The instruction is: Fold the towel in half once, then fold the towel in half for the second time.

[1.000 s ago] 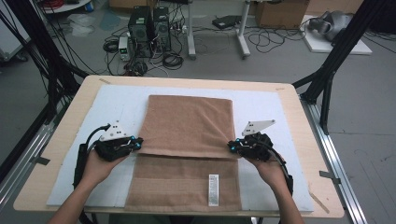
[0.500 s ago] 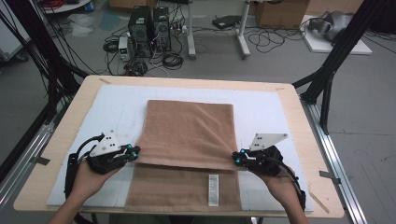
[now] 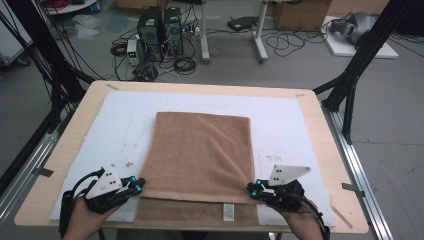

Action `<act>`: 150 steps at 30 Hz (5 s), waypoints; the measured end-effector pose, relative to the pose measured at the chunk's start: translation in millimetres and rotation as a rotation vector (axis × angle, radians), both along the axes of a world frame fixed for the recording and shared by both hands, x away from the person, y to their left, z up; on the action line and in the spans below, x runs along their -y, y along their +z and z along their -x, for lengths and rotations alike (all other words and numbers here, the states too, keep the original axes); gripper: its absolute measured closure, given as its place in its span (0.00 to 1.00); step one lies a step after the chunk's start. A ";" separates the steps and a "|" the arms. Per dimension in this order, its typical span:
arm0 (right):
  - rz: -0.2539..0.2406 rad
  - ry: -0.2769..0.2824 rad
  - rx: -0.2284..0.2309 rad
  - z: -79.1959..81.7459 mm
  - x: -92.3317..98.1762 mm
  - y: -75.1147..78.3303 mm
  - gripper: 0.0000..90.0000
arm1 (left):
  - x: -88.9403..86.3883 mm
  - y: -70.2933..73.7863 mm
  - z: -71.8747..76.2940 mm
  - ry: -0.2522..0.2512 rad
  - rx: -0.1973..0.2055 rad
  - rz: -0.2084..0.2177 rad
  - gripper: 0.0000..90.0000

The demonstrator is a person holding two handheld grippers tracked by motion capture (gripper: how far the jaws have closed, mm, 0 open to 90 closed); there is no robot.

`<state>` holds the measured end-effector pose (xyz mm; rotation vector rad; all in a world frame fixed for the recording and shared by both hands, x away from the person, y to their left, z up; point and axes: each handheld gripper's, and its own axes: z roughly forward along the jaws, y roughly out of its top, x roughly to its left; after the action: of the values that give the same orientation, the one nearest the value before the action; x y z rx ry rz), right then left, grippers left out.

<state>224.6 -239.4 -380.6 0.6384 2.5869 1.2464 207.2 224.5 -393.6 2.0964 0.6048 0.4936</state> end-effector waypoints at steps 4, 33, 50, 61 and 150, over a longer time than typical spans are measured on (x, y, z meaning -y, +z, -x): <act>-0.021 0.011 0.014 6.9 2.0 3.7 0.93 | -0.7 2.3 10.6 -0.013 0.012 -0.012 0.97; -0.018 0.054 -0.024 -10.4 3.0 -9.1 0.60 | 3.5 -23.8 14.6 -0.047 -0.028 0.015 0.67; 0.059 -0.058 -0.137 -53.6 -2.3 -58.0 0.80 | 10.4 -51.3 2.4 -0.084 -0.125 -0.031 0.72; 0.062 -0.056 -0.140 -51.6 7.1 -56.0 0.87 | 9.5 -52.1 5.2 -0.090 -0.124 -0.026 0.74; -0.043 -0.140 0.013 -140.7 -6.2 36.3 0.29 | 0.7 40.6 -140.9 0.115 -0.071 0.135 0.47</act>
<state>365.3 -233.2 -344.3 0.8020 2.4625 1.2602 348.1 223.8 -353.0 1.9660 0.7822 0.4319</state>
